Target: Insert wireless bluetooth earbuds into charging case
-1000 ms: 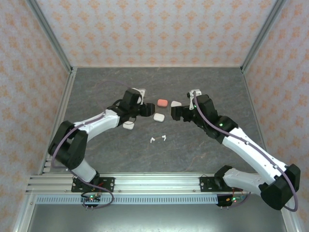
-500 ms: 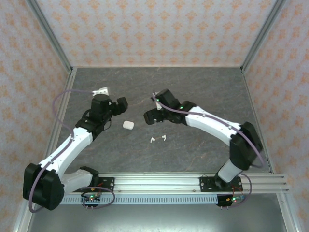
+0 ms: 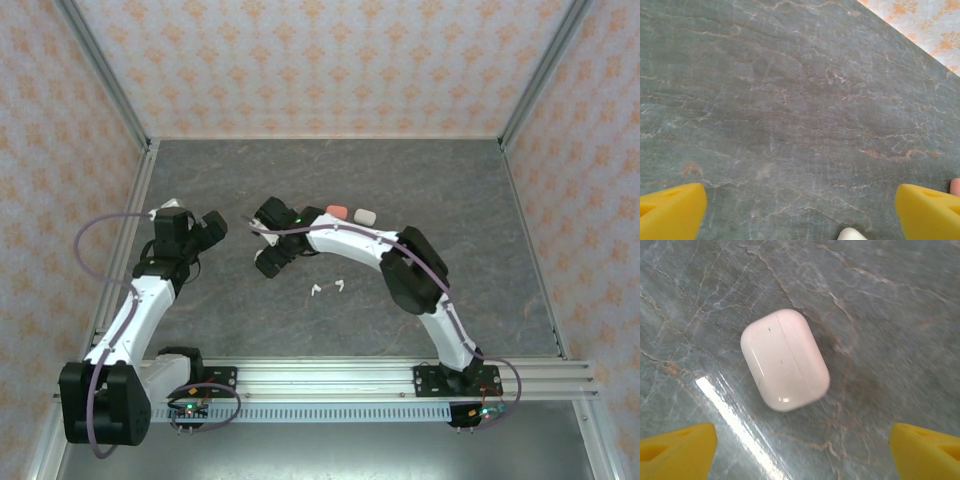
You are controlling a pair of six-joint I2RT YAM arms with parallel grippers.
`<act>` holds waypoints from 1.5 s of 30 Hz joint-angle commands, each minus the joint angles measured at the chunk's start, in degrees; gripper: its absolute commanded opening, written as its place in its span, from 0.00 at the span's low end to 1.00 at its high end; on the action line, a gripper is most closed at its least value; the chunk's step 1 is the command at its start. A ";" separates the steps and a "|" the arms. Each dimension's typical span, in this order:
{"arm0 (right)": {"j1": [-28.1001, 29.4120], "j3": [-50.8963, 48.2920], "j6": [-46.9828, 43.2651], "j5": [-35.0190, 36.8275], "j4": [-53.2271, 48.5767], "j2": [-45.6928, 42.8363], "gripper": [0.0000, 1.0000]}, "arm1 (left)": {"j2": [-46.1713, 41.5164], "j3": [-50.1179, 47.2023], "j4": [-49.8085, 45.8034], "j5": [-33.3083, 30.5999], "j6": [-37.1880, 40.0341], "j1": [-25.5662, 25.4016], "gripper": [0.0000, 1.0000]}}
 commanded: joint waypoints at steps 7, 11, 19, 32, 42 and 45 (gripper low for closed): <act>0.80 15.78 -4.80 0.98 -10.44 12.21 0.80 | -3.28 -2.08 -1.82 2.62 -0.82 3.13 0.97; 0.97 16.64 -4.99 0.55 -10.99 13.85 0.72 | -3.00 -2.12 -1.69 3.04 -0.82 3.32 0.98; 1.05 15.38 -5.90 1.51 -11.02 13.84 0.55 | -2.71 -2.12 -1.73 3.81 -0.43 3.33 0.98; 0.17 -0.85 -8.51 6.80 -0.33 -4.92 0.45 | -0.42 3.26 -2.60 18.17 3.85 3.32 0.94; -2.58 -23.61 -10.93 10.04 11.99 -32.51 0.45 | 1.40 10.78 1.47 39.89 2.62 -0.10 0.81; -2.63 -28.33 -13.51 11.59 15.20 -39.85 0.45 | 1.64 14.01 0.95 42.98 4.75 -4.45 0.80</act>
